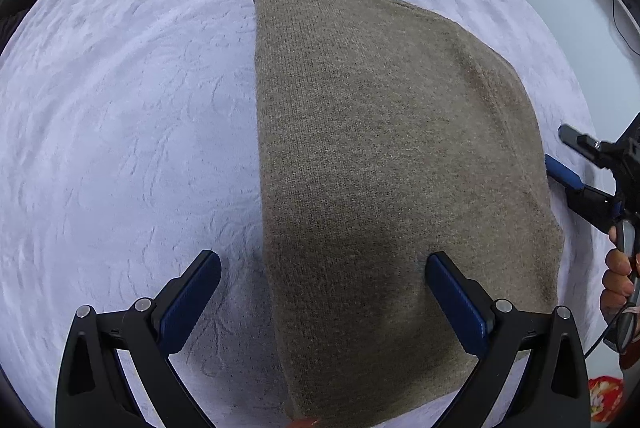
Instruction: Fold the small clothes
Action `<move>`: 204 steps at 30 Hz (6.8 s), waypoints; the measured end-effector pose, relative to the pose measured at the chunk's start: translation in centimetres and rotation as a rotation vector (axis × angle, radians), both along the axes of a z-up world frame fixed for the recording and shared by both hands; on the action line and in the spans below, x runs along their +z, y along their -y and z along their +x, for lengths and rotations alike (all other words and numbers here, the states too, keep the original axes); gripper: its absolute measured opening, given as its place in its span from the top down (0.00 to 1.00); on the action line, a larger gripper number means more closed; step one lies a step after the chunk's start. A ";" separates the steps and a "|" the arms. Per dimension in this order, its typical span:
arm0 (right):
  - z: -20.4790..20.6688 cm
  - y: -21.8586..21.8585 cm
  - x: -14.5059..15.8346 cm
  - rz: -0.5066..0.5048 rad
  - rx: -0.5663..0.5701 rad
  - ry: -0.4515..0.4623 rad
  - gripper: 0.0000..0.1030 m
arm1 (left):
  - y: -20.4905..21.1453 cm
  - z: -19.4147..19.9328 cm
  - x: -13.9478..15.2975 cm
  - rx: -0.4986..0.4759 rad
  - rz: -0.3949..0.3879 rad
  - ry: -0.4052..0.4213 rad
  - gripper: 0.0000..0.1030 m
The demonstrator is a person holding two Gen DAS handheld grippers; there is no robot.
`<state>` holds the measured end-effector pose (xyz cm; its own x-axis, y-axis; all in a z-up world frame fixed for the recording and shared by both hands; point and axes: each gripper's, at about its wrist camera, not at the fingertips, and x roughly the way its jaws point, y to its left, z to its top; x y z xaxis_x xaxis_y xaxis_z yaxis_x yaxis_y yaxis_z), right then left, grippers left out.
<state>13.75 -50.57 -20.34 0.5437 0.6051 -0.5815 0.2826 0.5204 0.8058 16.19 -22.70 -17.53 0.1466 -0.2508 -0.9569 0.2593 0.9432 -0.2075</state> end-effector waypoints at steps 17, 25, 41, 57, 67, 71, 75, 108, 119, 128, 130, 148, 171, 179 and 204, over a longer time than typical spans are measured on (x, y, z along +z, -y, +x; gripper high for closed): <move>2.2 -3.1 -1.4 -0.079 0.175 -0.017 0.86 | 1.0 -0.4 -0.5 0.005 0.005 -0.017 0.00; 0.1 -1.6 -0.1 -0.066 0.159 -0.010 0.54 | 1.0 -0.1 -0.7 -0.003 0.004 -0.014 0.00; 2.7 -0.7 -1.2 -0.002 0.278 0.004 0.42 | -1.2 3.3 -2.5 -0.122 -0.354 -0.177 0.00; 7.0 -4.3 -2.8 0.072 0.341 0.006 0.69 | 1.3 2.0 -3.0 -0.106 -0.337 -0.128 0.20; 4.9 -6.0 1.8 0.139 0.295 0.075 0.71 | -2.0 0.2 1.1 -0.093 -0.459 -0.079 0.46; 3.7 -7.8 4.2 0.144 0.304 0.095 0.71 | -4.0 -1.2 3.3 -0.101 -0.493 -0.058 0.46; 1.5 -9.8 6.4 0.162 0.310 0.112 0.71 | -5.7 -1.4 4.2 -0.100 -0.514 -0.052 0.46; -9.4 -20.4 4.6 -0.117 0.304 -0.084 0.46 | -17.8 -8.8 3.4 0.121 -0.076 0.076 0.00; -10.9 -23.8 4.2 -0.208 0.337 -0.112 0.87 | -14.9 -6.6 3.6 0.134 -0.103 0.048 0.00; -12.9 -23.5 0.6 -0.315 0.345 -0.154 0.88 | -14.6 -9.2 2.0 0.117 0.040 0.050 0.00; -13.4 -23.1 0.6 -0.309 0.336 -0.155 0.88 | -14.7 -9.8 2.1 0.115 0.056 0.057 0.00; -17.4 -21.2 3.6 -0.379 0.258 -0.290 0.87 | -13.9 -13.7 4.2 0.058 0.153 -0.041 0.00; -14.0 -28.6 14.3 -0.578 0.306 -0.183 0.19 | -14.5 -13.9 10.7 0.072 0.170 -0.001 0.00; -14.2 -29.2 15.1 -0.679 0.300 -0.167 0.00 | -14.7 -13.6 11.0 0.087 0.191 -0.004 0.00; -13.1 -29.1 15.1 -0.675 0.316 -0.267 0.00 | -15.1 -12.5 11.7 0.122 0.204 0.008 0.00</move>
